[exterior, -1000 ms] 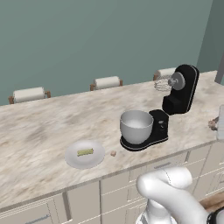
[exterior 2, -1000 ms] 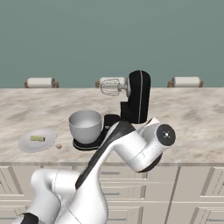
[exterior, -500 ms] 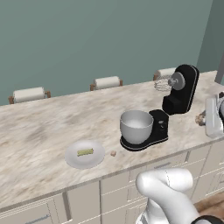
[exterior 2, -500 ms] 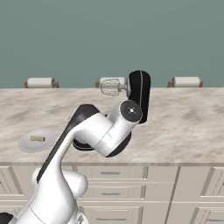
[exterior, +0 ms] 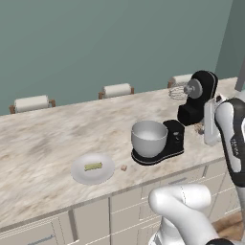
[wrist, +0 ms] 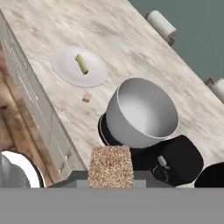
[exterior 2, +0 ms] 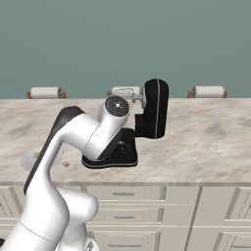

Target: Add butter and sugar cubes to the stand mixer bowl and then turn on the stand mixer to begin making frosting.

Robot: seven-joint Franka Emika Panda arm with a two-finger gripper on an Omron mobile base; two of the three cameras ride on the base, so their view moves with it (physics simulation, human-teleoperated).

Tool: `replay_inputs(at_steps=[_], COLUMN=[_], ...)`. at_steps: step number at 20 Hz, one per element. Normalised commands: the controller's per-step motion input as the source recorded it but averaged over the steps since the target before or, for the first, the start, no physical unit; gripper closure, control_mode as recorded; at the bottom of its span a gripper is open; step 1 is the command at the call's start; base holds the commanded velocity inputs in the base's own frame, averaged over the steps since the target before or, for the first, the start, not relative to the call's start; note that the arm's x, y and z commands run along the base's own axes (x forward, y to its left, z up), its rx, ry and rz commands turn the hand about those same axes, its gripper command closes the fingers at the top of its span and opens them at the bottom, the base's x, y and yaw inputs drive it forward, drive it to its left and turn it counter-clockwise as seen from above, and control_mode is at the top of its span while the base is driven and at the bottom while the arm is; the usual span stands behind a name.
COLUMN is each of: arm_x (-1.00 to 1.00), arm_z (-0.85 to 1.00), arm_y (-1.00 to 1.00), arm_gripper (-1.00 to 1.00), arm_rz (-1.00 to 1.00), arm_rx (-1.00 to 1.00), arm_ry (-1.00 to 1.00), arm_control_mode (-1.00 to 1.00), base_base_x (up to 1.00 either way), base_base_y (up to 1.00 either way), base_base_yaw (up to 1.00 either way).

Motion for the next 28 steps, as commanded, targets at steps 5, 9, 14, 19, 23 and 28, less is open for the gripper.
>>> replay_inputs(at_steps=[5,9,14,19,23,28], arm_x=[0.33,0.39,0.40,0.42,0.47,0.47], arm_z=[0.00,-0.02,-0.18,-0.34,-0.40,-0.33], arm_y=[0.43,0.44,0.38,0.31,0.06,0.00], arm_gripper=[1.00,1.00,1.00,1.00,1.00,1.00], arm_rz=[0.00,0.00,0.00,0.00,0.00,0.00], arm_rx=[-0.02,-0.04,-0.08,-0.11,-0.06,-0.01], arm_ry=[0.08,0.12,0.12,0.09,0.01,0.00], arm_control_mode=[-1.00,-1.00,-1.00,-1.00,-1.00,-1.00], base_base_x=[0.00,0.00,0.00,0.00,0.00,0.00], base_base_y=[0.00,0.00,0.00,0.00,0.00,0.00], base_base_yaw=[0.00,0.00,0.00,0.00,0.00,0.00])
